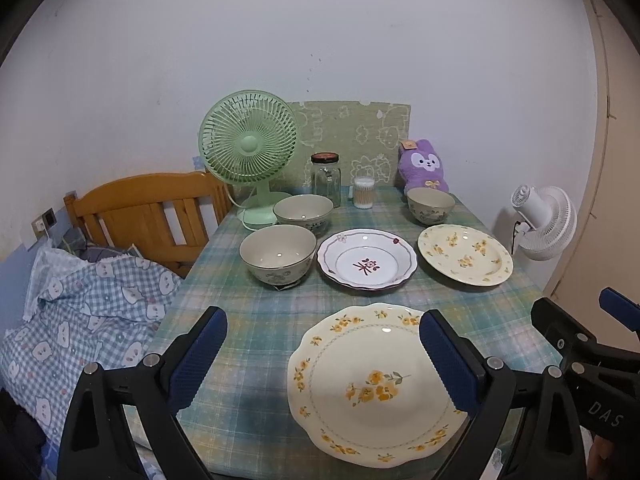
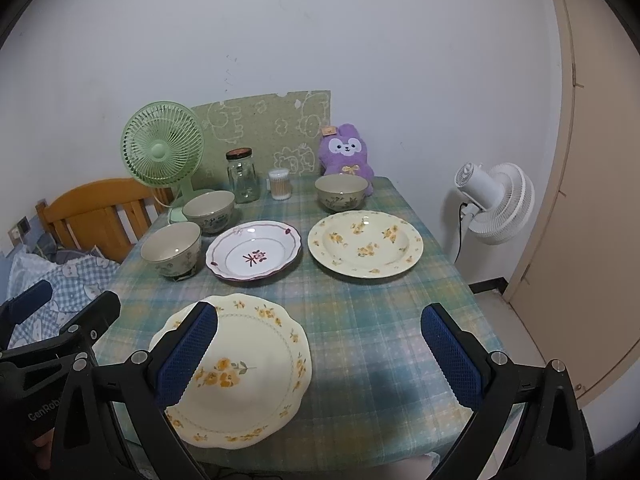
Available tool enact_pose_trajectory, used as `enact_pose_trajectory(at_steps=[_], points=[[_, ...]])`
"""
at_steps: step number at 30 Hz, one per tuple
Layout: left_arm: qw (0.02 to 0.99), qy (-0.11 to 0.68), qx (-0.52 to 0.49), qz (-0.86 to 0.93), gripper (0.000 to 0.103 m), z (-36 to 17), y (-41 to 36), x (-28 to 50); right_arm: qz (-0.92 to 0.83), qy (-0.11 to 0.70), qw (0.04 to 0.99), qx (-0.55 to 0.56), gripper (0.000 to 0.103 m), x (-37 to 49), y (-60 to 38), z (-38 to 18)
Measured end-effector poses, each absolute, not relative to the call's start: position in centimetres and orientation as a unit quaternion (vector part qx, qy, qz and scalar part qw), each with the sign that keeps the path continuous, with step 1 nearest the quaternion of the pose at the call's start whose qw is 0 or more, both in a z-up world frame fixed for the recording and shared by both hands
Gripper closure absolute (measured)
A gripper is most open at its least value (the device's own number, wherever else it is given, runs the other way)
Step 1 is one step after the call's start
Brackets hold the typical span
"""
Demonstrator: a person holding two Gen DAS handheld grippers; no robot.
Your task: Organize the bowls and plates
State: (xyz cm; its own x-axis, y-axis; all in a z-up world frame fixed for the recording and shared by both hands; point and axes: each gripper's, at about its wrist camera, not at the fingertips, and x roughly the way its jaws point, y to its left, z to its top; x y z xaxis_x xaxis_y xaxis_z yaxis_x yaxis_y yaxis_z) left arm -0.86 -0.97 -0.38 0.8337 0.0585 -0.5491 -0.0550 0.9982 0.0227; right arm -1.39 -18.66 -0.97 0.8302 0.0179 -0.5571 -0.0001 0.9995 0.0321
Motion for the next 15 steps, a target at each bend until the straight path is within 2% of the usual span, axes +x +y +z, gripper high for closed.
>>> enact_pose_trajectory(at_steps=[15], points=[[0.959, 0.282, 0.002, 0.029, 0.006, -0.36, -0.73, -0.87, 0.006, 0.292, 0.956, 0.008, 0.000, -1.38, -18.31, -1.00]])
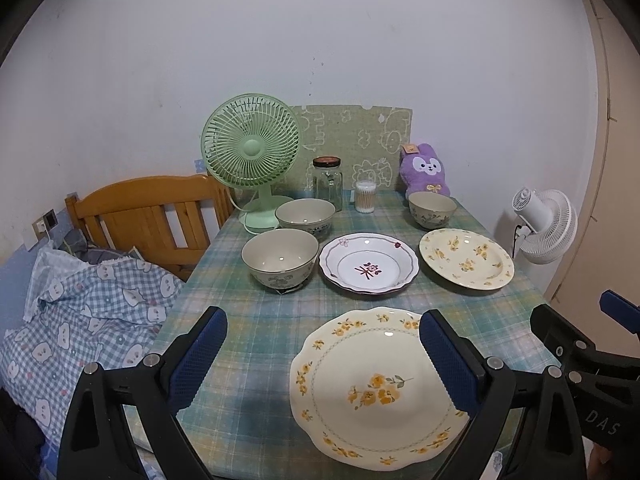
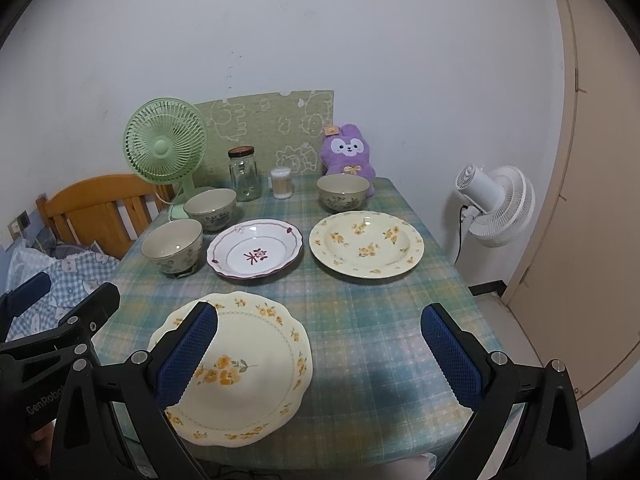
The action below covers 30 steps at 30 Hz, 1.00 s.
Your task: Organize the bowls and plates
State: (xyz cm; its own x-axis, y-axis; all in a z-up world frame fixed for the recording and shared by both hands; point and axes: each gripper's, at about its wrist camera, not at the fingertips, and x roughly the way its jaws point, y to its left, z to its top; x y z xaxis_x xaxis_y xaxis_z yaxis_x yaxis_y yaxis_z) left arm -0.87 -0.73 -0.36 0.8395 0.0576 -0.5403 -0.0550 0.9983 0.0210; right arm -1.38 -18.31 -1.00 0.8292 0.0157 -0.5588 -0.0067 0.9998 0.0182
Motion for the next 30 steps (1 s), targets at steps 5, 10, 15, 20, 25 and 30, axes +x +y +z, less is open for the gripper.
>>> enact_pose_trajectory(at_steps=[5, 10, 15, 20, 25, 30], points=[[0.959, 0.280, 0.003, 0.030, 0.006, -0.42, -0.80, -1.02, 0.006, 0.293, 0.956, 0.009, 0.000, -1.41, -18.39, -1.10], [0.960, 0.280, 0.002, 0.030, 0.006, -0.45, -0.86, -1.02, 0.007, 0.293, 0.956, 0.009, 0.000, -1.37, -18.38, -1.11], [0.960, 0.280, 0.004, 0.030, 0.006, -0.48, -1.01, -0.93, 0.005, 0.293, 0.956, 0.010, 0.000, -1.17, -18.49, -1.01], [0.960, 0.280, 0.003, 0.029, 0.006, -0.50, -0.98, -0.84, 0.005, 0.295, 0.955, 0.013, 0.000, -0.92, -18.60, -1.06], [0.960, 0.280, 0.003, 0.029, 0.007, -0.51, -0.99, -0.84, 0.005, 0.296, 0.955, 0.014, 0.000, -0.90, -18.59, -1.13], [0.960, 0.280, 0.003, 0.030, 0.007, -0.53, -1.03, -0.81, 0.006, 0.295, 0.955, 0.013, 0.000, -0.83, -18.66, -1.18]])
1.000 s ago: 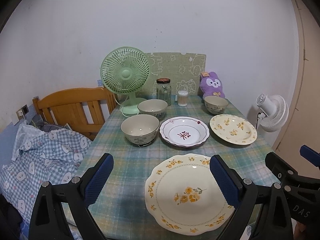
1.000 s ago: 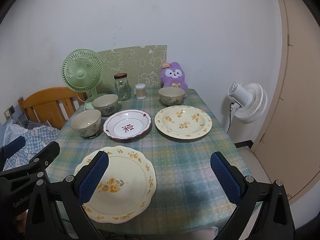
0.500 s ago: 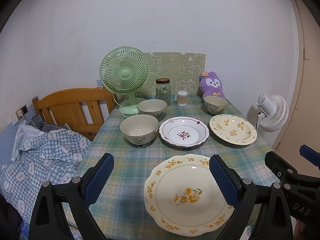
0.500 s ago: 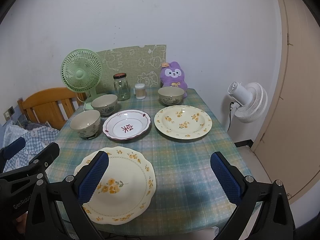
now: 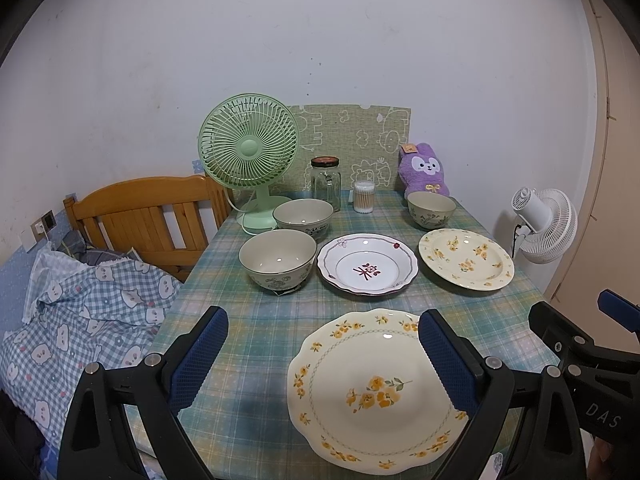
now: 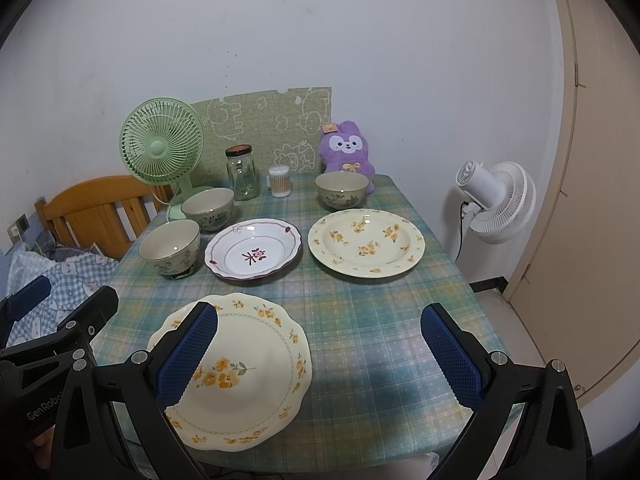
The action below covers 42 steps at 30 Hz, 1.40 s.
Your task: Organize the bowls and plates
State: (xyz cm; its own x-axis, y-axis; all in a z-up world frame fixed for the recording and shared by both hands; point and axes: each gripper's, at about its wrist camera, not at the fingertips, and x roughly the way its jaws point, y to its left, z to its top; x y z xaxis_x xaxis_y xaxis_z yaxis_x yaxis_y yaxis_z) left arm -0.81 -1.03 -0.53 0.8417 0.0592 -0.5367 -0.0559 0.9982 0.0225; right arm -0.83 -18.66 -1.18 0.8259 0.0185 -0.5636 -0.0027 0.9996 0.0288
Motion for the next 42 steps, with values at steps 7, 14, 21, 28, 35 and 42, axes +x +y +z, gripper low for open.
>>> enact_pose_trajectory(at_steps=[7, 14, 21, 28, 35, 42], points=[[0.959, 0.281, 0.004, 0.029, 0.007, -0.5, -1.0, -0.7, 0.007, 0.298, 0.954, 0.014, 0.000, -0.7, -18.5, -1.2], [0.959, 0.280, 0.004, 0.029, 0.007, -0.5, -1.0, -0.8, 0.008, 0.299, 0.954, 0.014, 0.000, -0.6, -18.5, -1.3], [0.959, 0.281, 0.004, 0.029, 0.008, -0.6, -1.0, -0.6, 0.009, 0.299, 0.954, 0.013, 0.000, -0.7, -18.4, -1.3], [0.956, 0.292, 0.010, 0.029, 0.015, -1.1, -0.8, 0.0, 0.014, 0.308, 0.951, 0.006, 0.005, 0.2, -17.6, -1.4], [0.952, 0.304, 0.007, 0.019, 0.020, -2.1, -0.2, 2.1, 0.015, 0.335, 0.942, 0.007, 0.006, 2.3, -16.9, -2.2], [0.937, 0.348, 0.000, 0.018, 0.024, -4.8, 0.5, 5.2, 0.017, 0.373, 0.927, 0.002, 0.010, 5.5, -15.7, -4.6]])
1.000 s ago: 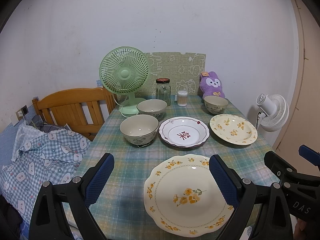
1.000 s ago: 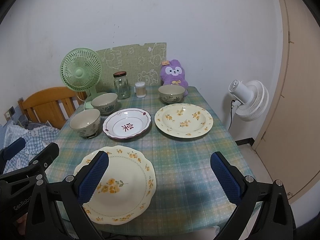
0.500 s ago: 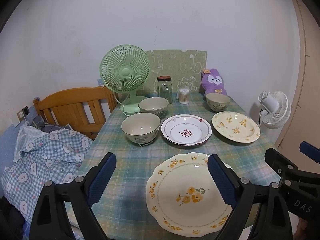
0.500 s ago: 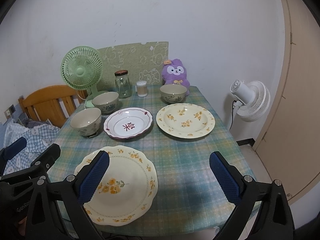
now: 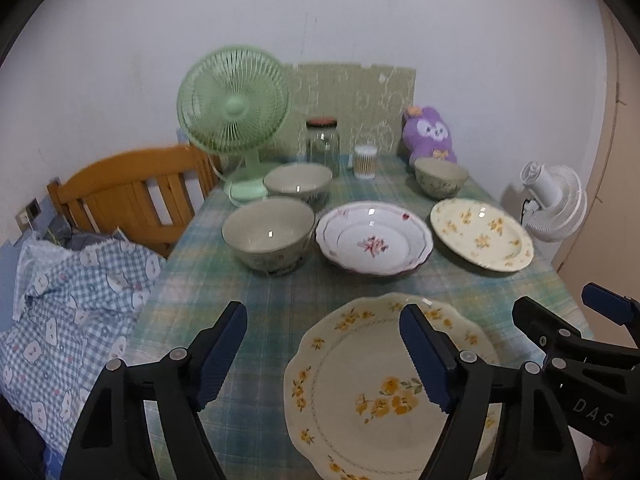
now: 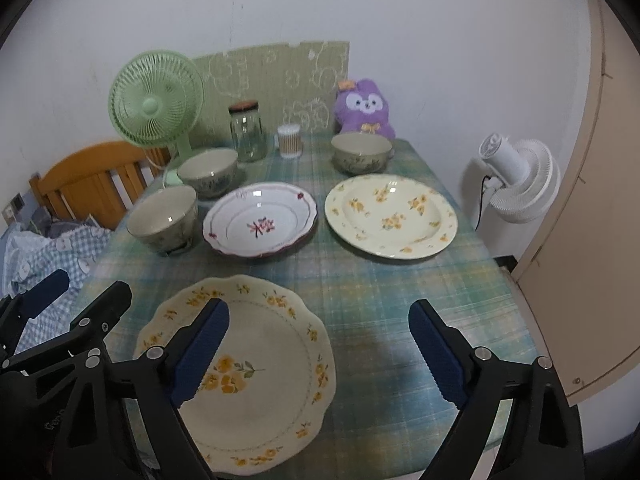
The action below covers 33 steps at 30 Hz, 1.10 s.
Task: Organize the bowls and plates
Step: 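Close the right gripper on the rim of the large yellow-flower plate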
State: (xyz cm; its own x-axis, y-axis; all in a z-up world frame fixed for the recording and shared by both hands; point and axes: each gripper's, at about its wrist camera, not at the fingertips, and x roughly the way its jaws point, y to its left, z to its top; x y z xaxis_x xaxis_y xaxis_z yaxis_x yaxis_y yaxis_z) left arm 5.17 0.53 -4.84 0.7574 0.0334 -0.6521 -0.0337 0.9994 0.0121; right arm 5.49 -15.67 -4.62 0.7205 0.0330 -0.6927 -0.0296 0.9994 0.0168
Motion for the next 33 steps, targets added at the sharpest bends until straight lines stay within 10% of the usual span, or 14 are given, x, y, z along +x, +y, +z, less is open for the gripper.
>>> enact_pose_trajectory(at_steps=[33], points=[[0.877, 0.479, 0.004, -0.020, 0.053, -15.2, 2.1, 10.7, -0.023, 0.505, 0.862, 0.039, 0.044, 11.9, -14.6, -16.1]])
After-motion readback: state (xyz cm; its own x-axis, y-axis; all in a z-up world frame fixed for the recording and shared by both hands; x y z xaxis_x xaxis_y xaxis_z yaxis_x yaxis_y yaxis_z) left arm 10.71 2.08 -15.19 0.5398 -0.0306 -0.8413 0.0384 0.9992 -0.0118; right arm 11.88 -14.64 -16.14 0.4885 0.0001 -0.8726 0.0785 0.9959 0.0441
